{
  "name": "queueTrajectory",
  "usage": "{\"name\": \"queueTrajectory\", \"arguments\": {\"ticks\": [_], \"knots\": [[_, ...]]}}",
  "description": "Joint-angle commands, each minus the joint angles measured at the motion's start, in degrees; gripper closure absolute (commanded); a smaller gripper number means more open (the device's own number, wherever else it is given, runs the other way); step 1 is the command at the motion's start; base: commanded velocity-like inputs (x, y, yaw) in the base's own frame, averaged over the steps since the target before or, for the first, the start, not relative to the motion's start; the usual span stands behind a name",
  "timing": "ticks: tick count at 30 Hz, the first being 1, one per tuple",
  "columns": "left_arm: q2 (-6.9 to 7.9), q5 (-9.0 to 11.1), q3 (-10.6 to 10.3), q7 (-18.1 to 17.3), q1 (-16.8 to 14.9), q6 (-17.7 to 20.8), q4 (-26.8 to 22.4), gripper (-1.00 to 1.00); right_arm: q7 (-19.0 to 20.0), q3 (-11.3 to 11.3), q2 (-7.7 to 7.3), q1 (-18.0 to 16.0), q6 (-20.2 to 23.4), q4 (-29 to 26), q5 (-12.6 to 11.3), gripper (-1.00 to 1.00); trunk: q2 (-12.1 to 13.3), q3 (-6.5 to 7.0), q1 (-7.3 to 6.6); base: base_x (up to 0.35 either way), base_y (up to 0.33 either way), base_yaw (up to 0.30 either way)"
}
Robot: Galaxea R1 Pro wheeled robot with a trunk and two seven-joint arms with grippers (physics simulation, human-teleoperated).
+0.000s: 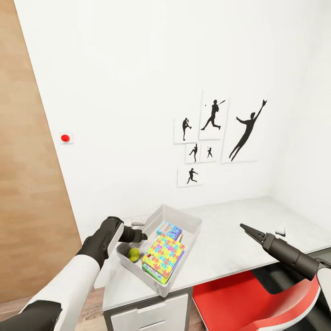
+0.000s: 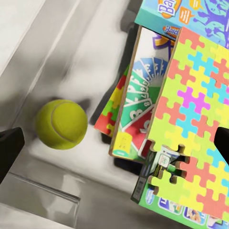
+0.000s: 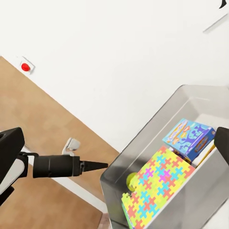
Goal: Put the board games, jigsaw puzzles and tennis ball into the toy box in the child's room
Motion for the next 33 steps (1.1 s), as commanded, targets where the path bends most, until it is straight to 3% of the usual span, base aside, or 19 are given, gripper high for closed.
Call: {"name": "queueTrajectory", "arguments": {"ticks": [1,7,10,12,14,16,19,21,22,23,24,25,26,27,29,30,33], "knots": [[0.02,0.33,-0.09,0.09,-0.01,0.24,-0.05,-1.00,0.17,-0.05,0.00,-0.03,0.28,0.01,0.00,-1.00,-0.04,-0.03,0.02,0.000,0.000,0.000],[0.34,0.72,0.10,-0.39,-0.01,0.90,-1.78,-1.00,0.17,-0.02,0.00,-0.03,0.28,0.01,0.00,-1.00,-0.04,-0.03,0.02,0.000,0.000,0.000],[0.67,1.07,0.43,-0.71,-0.01,4.75,-7.93,-1.00,0.17,-0.05,-0.02,-0.03,0.28,0.01,0.00,-1.00,-0.04,-0.03,0.02,0.000,0.000,0.000],[1.24,1.82,1.18,-2.14,0.01,7.45,-15.23,-1.00,0.17,-0.06,-0.06,-0.03,0.28,0.01,0.00,-1.00,-0.04,-0.03,0.02,0.000,0.000,0.000],[2.38,2.81,2.97,-4.47,0.04,8.45,-20.28,-1.00,0.17,-0.07,-0.07,-0.03,0.28,0.01,0.00,-1.00,-0.04,-0.03,0.02,0.000,0.000,0.000],[4.63,3.97,6.00,-8.43,0.10,8.91,-24.80,-1.00,0.17,-0.07,-0.08,-0.03,0.28,0.01,0.00,-1.00,-0.04,-0.03,0.02,0.000,0.000,0.000],[8.06,4.87,8.83,-13.68,0.18,8.91,-26.83,-1.00,0.17,-0.11,-0.08,-0.03,0.31,0.01,0.00,-1.00,-0.04,-0.03,0.02,0.000,0.000,0.000],[13.17,5.94,11.30,-21.81,0.32,8.91,-27.55,-1.00,0.17,-0.14,-0.08,-0.03,0.33,0.01,0.00,-1.00,-0.04,-0.03,0.02,0.000,0.000,0.000],[14.67,6.27,11.89,-24.48,0.38,8.91,-27.56,-1.00,0.17,-0.14,-0.09,-0.03,0.32,0.01,0.00,-1.00,-0.04,-0.03,0.02,0.000,0.000,0.000],[17.86,6.94,12.96,-30.56,0.56,8.91,-27.37,-1.00,0.17,-0.15,-0.09,-0.03,0.34,0.01,0.00,-1.00,-0.04,-0.03,0.02,0.000,0.000,0.000],[19.47,7.25,13.44,-33.90,0.67,8.91,-27.12,-1.00,0.17,-0.15,-0.09,-0.03,0.34,0.01,0.00,-1.00,-0.04,-0.03,0.02,0.000,0.000,0.000],[22.70,7.72,14.40,-40.98,1.00,8.91,-26.04,-1.00,0.18,-0.16,-0.09,-0.03,0.35,0.01,0.00,-1.00,-0.04,-0.03,0.02,0.000,0.000,0.000],[24.23,7.87,14.84,-44.63,1.25,8.91,-25.14,-1.00,0.18,-0.16,-0.09,-0.03,0.35,0.01,0.00,-1.00,-0.04,-0.03,0.02,0.000,0.000,0.000],[28.10,8.04,15.97,-55.12,2.45,8.91,-21.01,-1.00,0.17,-0.16,-0.09,-0.03,0.33,-0.02,0.00,-1.00,-0.04,-0.03,0.02,0.000,0.000,0.000],[29.97,8.00,16.47,-61.34,3.33,8.17,-17.68,-1.00,0.17,-0.16,-0.05,-0.03,0.33,-0.04,0.00,-1.00,-0.04,-0.03,0.02,0.000,0.000,0.000],[31.21,7.98,16.81,-66.61,4.03,6.62,-14.46,-1.00,0.17,-0.16,-0.03,-0.03,0.31,-0.05,0.00,-1.00,-0.04,-0.03,0.02,0.000,0.000,0.000],[32.48,8.00,17.14,-73.54,4.90,1.68,-9.04,-1.00,0.17,-0.13,-0.01,-0.03,0.34,-0.03,-0.02,-1.00,-0.04,-0.03,0.02,0.000,0.000,0.000]]}}
